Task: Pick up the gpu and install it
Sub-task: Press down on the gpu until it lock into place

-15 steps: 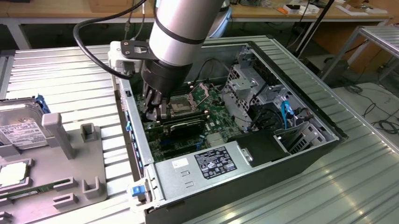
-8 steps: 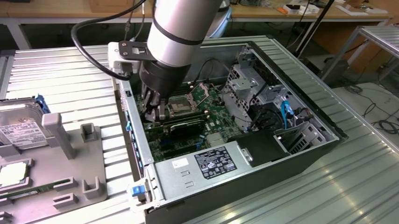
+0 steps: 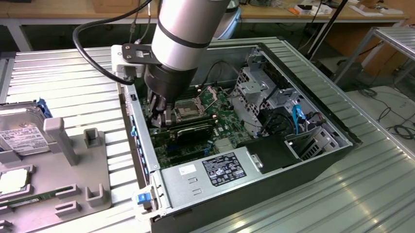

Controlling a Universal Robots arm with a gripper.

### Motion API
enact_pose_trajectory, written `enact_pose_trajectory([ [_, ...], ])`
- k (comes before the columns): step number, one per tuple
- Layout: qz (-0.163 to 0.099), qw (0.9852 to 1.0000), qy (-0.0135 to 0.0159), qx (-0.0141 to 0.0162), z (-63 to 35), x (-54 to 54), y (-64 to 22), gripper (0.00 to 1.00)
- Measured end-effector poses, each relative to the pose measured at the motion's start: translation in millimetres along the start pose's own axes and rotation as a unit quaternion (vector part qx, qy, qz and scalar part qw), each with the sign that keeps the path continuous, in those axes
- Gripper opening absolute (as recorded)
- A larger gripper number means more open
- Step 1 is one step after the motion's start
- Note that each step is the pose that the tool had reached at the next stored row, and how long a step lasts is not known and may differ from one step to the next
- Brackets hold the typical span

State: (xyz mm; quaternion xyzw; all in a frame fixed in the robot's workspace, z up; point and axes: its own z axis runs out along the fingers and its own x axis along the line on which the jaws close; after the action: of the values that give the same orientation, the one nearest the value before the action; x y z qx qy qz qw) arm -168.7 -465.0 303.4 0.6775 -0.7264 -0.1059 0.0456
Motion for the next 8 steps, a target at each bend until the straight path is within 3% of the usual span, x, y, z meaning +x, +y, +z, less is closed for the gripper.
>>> enact_pose_trajectory([
  [8,0.000,1.0000,0.0000,-0.0018,-2.3,-0.2,1.4,0.11],
])
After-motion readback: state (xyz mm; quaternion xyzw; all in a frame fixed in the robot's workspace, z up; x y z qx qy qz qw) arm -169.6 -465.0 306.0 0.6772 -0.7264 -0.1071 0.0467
